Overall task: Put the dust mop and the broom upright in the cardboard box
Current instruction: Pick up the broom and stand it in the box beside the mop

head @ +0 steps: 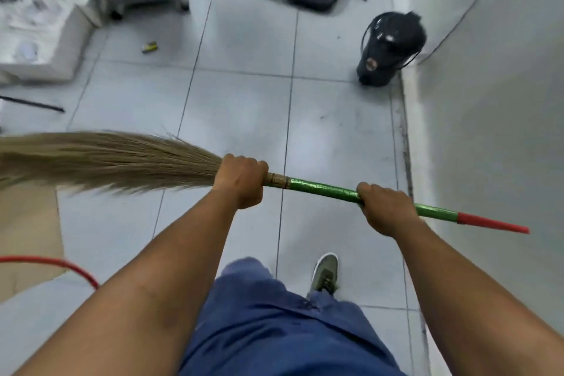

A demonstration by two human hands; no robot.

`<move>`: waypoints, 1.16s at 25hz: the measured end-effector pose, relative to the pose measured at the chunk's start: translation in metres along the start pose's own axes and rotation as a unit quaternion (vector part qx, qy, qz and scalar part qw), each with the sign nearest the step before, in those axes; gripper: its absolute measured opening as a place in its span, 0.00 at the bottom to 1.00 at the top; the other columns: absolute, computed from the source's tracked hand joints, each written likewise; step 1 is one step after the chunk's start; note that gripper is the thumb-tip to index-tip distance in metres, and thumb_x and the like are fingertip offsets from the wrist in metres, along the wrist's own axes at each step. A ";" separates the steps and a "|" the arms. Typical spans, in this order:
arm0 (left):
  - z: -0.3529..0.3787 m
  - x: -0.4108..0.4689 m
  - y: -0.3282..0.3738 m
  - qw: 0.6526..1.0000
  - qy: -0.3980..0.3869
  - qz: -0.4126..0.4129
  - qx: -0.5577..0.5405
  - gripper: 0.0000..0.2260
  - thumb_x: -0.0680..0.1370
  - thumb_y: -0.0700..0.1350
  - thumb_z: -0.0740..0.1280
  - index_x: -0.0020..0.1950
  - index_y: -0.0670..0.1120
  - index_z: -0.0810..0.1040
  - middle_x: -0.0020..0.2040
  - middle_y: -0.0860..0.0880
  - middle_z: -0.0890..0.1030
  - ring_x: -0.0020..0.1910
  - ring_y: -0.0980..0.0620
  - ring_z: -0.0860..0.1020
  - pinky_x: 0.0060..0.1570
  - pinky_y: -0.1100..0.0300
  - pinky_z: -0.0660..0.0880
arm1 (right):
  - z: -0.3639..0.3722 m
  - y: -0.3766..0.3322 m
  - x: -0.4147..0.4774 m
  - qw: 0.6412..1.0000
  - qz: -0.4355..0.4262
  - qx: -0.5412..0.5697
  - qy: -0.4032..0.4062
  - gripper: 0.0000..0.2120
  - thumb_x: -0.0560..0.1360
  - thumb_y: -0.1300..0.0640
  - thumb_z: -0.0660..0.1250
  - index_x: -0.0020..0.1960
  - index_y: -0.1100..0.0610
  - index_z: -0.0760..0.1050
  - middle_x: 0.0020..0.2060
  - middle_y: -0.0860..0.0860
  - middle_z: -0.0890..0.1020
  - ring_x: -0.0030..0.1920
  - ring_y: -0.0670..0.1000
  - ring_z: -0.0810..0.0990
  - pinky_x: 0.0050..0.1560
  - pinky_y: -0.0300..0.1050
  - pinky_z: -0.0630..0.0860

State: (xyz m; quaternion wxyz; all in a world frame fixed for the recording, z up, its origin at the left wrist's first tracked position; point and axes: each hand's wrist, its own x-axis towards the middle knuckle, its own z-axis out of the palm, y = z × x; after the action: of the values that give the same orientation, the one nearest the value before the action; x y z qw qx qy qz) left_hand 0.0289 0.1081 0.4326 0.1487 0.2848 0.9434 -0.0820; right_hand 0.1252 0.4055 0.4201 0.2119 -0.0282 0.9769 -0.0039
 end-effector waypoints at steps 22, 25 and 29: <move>-0.122 -0.170 0.310 0.739 0.199 0.633 0.116 0.06 0.71 0.46 0.61 0.48 0.48 0.71 0.45 0.47 0.80 0.43 0.43 0.78 0.45 0.51 0.69 | 0.072 -0.206 -0.526 0.746 0.627 0.168 0.146 0.10 0.73 0.44 0.60 0.50 0.49 0.66 0.48 0.54 0.82 0.46 0.60 0.80 0.41 0.52 0.74; -0.086 -0.261 0.365 0.678 0.208 0.693 0.131 0.09 0.71 0.45 0.62 0.51 0.48 0.72 0.47 0.47 0.79 0.45 0.44 0.78 0.47 0.51 0.71 | 0.111 -0.283 -0.603 0.682 0.689 0.199 0.143 0.11 0.73 0.44 0.60 0.48 0.49 0.66 0.46 0.55 0.82 0.47 0.61 0.80 0.41 0.52 0.73; -0.029 -0.396 0.423 0.596 0.224 0.757 0.148 0.11 0.72 0.44 0.63 0.54 0.48 0.72 0.50 0.47 0.79 0.49 0.44 0.78 0.54 0.50 0.71 | 0.164 -0.392 -0.694 0.586 0.772 0.196 0.151 0.12 0.73 0.43 0.60 0.50 0.49 0.70 0.49 0.53 0.82 0.51 0.60 0.80 0.42 0.50 0.72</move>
State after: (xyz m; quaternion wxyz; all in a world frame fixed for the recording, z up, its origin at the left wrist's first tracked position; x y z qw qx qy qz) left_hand 0.5736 0.2609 0.5597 -0.1024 0.9242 0.3678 -0.0124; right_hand 0.8450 0.0539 0.5661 -0.0150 0.7795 0.6253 -0.0343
